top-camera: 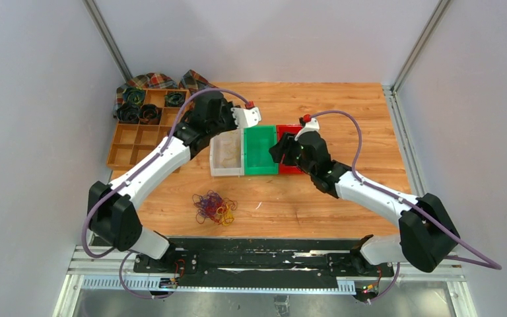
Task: Untangle the cables
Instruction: Place the cable in the bin.
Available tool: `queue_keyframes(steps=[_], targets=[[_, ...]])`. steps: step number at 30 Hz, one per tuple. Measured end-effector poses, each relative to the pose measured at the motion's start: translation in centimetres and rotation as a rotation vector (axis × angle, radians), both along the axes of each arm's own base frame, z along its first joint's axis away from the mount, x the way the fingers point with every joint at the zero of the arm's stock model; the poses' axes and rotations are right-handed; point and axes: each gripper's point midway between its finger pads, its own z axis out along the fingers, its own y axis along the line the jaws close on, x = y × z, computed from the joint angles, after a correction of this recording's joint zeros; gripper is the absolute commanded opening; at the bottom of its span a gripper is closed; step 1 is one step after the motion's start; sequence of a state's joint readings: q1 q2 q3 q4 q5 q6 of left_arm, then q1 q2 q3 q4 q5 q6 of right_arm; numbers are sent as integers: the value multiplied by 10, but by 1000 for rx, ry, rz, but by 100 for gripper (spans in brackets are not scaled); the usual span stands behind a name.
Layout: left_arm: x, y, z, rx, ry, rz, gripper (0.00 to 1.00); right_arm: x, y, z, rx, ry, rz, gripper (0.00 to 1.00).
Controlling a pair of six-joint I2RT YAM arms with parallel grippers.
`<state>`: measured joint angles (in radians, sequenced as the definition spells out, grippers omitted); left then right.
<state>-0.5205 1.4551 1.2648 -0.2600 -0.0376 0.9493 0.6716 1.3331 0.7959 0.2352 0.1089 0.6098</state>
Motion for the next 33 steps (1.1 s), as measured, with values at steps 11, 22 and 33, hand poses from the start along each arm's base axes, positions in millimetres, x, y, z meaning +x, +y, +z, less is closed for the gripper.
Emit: queue_keyframes(steps=[11, 22, 33], targets=[[-13, 3, -62, 37, 184, 23, 0, -3, -8, -9, -16, 12, -17, 56], [-12, 4, -141, 116, 316, 29, 0, -6, -16, -11, -25, 17, -34, 56], [-5, 8, -187, 164, 381, 57, 14, -13, -21, -7, -17, 12, -35, 55]])
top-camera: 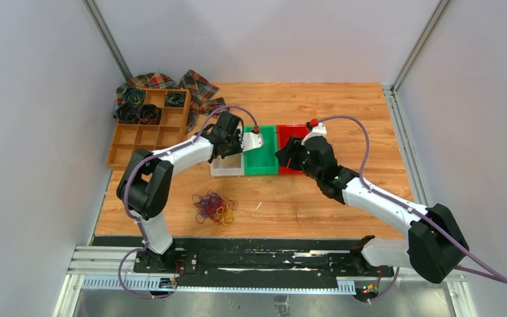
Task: Untangle the cables
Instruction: Place the cable in the bin, then untie the cable.
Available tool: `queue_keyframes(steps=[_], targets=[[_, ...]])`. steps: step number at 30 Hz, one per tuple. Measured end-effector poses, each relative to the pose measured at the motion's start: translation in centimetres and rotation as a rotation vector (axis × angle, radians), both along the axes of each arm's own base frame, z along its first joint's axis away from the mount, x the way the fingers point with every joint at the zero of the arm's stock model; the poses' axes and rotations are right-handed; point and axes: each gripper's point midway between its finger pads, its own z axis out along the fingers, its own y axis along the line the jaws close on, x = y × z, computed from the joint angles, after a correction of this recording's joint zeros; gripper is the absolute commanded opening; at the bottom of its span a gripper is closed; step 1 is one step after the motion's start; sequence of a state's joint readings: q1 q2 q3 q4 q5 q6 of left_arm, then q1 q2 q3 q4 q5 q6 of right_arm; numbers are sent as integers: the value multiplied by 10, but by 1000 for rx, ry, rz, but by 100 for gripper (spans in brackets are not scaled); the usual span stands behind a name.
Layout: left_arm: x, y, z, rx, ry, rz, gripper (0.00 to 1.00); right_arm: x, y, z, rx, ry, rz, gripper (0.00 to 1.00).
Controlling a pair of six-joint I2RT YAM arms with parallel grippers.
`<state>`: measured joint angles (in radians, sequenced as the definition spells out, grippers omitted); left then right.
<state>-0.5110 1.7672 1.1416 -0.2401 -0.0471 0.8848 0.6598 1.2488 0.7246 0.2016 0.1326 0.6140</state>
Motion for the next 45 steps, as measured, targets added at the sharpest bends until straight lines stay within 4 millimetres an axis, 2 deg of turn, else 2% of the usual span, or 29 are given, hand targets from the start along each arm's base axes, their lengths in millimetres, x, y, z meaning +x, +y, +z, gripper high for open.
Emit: queue_keyframes(steps=[1, 2, 3, 4, 5, 6, 9, 14, 19, 22, 25, 29, 33, 36, 38, 39, 42, 45], targets=[[-1, 2, -2, 7, 21, 4, 20, 0, 0, 1, 1, -1, 0, 55], [-1, 2, -1, 10, 36, 5, 33, -1, -1, 2, 3, -2, 0, 55], [1, 2, 3, 6, 45, 8, 52, -1, -1, 4, 5, -5, 0, 55], [3, 2, 8, 1, 48, 10, 78, -2, -1, 5, 7, -8, 0, 55], [7, 0, 20, -22, 47, 16, 95, -2, -2, 6, 8, -10, 0, 55], [9, 0, 26, -32, 42, 15, 99, -3, -2, 8, 10, -11, 1, 55], [8, 2, 51, -68, 49, 10, 98, -5, -2, 9, 11, -9, 8, 55], [-7, 7, 93, -115, 66, -23, 98, -10, -4, 7, 1, 10, 17, 55], [-25, 8, 118, -140, 119, -65, 98, -15, -6, 14, 3, 5, 24, 55], [-50, 8, 125, -168, 193, -107, 100, -15, -6, 19, 2, -2, 32, 55], [-90, 8, 127, -208, 285, -169, 92, -19, -3, 19, -7, -2, 50, 55], [-155, 3, 113, -240, 426, -234, 86, -26, 1, 15, -24, 7, 78, 54], [-215, -2, 76, -224, 624, -279, 75, -37, 0, 12, -28, 11, 96, 54], [-236, 4, 57, -204, 714, -264, 69, -45, -2, 11, -31, 12, 105, 54], [-244, 8, 50, -198, 752, -251, 58, -50, -4, 6, -40, 21, 110, 54], [-248, 9, 46, -199, 768, -236, 57, -52, -4, 3, -45, 27, 115, 54], [-250, 11, 33, -206, 780, -178, 55, -56, -3, -2, -57, 37, 121, 53], [-250, 12, 25, -207, 773, -136, 50, -58, -1, -3, -61, 37, 126, 52]])
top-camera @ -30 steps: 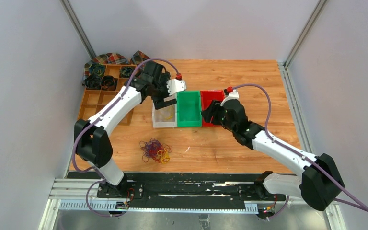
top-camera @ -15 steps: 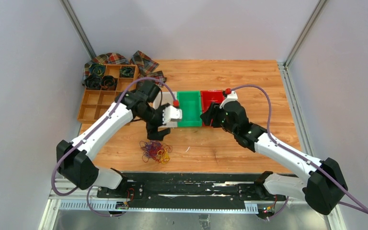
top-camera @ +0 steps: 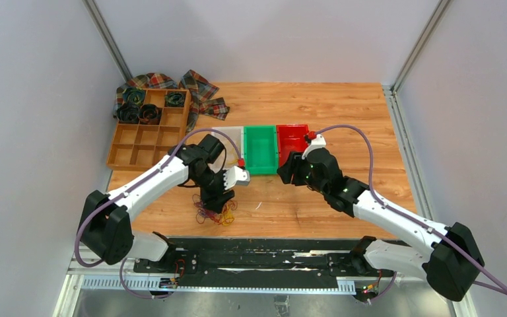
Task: Untangle the cables
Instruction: Untie the cable.
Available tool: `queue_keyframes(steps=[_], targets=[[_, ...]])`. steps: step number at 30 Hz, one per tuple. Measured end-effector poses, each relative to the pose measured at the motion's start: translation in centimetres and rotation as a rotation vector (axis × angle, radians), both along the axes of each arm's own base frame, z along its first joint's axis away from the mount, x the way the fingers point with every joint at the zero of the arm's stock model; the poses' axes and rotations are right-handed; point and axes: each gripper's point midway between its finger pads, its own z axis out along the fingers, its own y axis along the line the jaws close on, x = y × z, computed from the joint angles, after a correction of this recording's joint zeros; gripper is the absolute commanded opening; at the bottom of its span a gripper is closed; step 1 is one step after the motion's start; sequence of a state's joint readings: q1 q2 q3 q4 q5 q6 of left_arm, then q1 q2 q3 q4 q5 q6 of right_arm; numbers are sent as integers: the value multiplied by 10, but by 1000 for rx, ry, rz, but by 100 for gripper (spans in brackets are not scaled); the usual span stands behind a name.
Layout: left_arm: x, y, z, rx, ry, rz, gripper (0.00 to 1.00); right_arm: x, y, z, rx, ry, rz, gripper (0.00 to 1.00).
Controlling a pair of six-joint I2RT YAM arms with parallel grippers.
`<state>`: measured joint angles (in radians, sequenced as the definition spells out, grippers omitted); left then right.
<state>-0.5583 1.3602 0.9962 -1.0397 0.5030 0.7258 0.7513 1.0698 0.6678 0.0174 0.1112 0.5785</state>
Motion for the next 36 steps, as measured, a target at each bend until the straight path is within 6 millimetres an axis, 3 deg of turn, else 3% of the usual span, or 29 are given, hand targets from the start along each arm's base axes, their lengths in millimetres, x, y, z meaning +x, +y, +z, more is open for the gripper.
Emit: queue_keyframes(steps=[8, 14, 18, 24, 27, 31, 36], targets=[[8, -2, -11, 16, -21, 68, 26, 2, -2, -3, -16, -1, -15, 52], [-1, 2, -21, 37, 4, 68, 21, 3, -3, -3, -19, -3, -16, 52], [-1, 0, -22, 39, -3, 61, 1, 3, -3, -3, -25, -8, -12, 51], [9, -2, -22, 53, -28, 77, 1, 3, -2, -4, -29, -6, -7, 50], [17, -6, -7, 37, -56, 70, 1, 1, 2, -2, -13, -8, 14, 52], [37, -19, 48, -28, -163, 43, 1, -4, 23, 13, 28, -41, 88, 56], [44, -22, 115, -116, -313, 16, 1, -21, 70, 45, 77, -119, 244, 59]])
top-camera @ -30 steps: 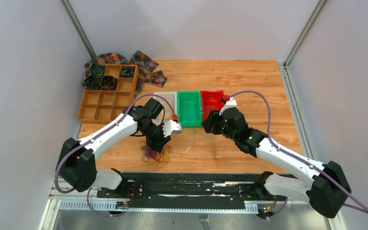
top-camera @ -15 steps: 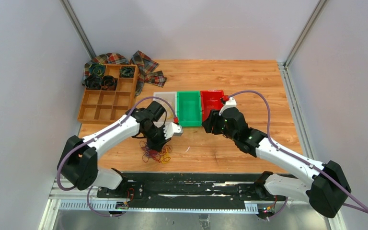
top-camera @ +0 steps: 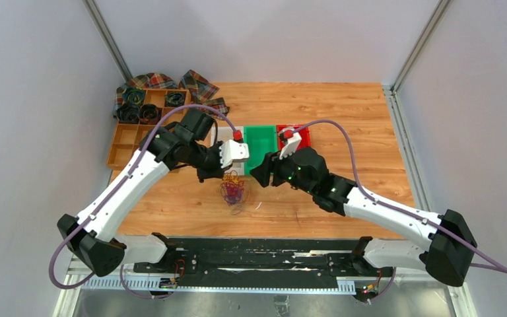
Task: Untangle the cables
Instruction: Untie the cable.
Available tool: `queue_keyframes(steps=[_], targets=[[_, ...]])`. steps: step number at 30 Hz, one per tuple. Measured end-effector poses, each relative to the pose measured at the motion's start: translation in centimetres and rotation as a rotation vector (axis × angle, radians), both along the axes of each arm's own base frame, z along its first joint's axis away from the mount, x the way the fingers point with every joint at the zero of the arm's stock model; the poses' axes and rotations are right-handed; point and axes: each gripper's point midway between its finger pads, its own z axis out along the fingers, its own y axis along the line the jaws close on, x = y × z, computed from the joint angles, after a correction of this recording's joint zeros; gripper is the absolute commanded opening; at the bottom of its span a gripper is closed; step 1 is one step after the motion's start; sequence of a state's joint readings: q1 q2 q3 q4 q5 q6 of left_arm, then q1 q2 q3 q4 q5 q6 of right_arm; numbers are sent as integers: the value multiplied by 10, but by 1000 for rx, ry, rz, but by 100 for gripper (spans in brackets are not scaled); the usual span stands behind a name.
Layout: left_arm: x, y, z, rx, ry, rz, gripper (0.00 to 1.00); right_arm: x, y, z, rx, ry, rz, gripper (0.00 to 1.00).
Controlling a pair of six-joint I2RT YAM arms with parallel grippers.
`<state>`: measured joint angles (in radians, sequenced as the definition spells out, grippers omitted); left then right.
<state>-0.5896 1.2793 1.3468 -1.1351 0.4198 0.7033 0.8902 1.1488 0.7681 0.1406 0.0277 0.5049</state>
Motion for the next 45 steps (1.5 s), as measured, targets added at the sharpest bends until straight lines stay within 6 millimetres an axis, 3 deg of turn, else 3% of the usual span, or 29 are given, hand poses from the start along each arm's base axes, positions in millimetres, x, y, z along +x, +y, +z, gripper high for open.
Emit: queue_keyframes(steps=[3, 9, 15, 22, 32, 45], targets=[[-5, 6, 19, -1, -33, -13, 1, -16, 28, 22, 35, -57, 92, 59], [-12, 18, 26, 40, -41, -22, 1, -37, 67, 52, 86, -130, 210, 60], [-13, 22, 43, 40, -74, -17, 1, -48, 88, 53, 94, -149, 270, 60], [-13, 21, 60, 14, -102, -12, 1, -50, 101, 37, 78, -133, 291, 59], [-20, 16, 66, -6, -81, -10, 0, -41, 110, 51, 126, -171, 269, 57], [-32, 10, 84, -58, -61, -14, 1, -20, 107, 49, 119, -193, 155, 52]])
